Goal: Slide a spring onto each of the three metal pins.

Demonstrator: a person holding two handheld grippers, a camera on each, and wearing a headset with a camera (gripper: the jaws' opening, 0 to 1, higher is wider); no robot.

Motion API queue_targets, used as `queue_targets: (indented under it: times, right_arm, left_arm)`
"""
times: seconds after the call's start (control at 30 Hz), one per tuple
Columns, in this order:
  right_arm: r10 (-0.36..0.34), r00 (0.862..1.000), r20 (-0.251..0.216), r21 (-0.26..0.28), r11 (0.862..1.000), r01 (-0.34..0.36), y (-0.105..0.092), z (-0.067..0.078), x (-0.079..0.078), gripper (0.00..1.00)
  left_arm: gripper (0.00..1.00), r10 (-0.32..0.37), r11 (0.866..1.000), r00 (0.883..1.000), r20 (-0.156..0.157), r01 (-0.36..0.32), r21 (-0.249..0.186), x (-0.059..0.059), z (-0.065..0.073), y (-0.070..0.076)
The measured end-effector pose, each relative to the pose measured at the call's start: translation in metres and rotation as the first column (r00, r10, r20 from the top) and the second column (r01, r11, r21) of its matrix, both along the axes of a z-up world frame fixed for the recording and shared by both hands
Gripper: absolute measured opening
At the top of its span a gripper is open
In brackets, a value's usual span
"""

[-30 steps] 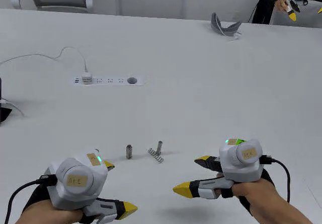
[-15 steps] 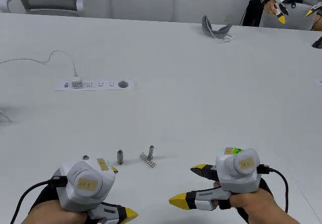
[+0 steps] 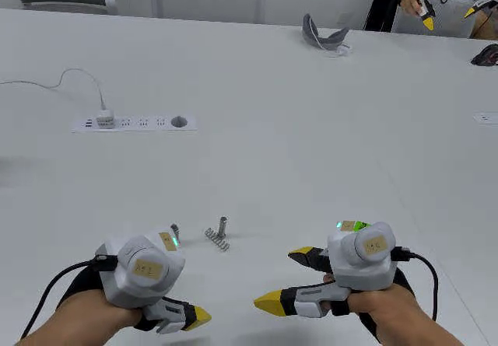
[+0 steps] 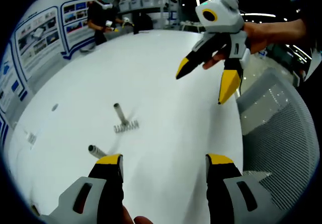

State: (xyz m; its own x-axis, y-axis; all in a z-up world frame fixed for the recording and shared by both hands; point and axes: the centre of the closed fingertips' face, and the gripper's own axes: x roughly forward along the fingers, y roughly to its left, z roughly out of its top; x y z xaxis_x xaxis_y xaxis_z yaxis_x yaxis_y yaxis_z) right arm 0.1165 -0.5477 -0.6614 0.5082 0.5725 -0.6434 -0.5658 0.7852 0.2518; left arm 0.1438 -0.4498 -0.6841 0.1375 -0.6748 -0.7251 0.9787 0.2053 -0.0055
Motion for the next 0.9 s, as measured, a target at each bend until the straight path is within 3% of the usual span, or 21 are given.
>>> queue_targets:
  times: [0.3,0.9]
  right_arm:
    - [-0.017,1.0,-0.009,0.009,1.0,0.017,-0.004,-0.002,-0.004,0.71]
    - [-0.036,0.999,-0.025,0.022,0.999,0.036,-0.011,-0.005,-0.007,0.7]
  left_arm:
    - [0.68,-0.002,1.0,1.0,-0.002,0.002,0.006,0.008,-0.01,-0.013]
    - [0.71,0.02,1.0,1.0,0.024,-0.019,-0.015,0.04,-0.02,-0.05]
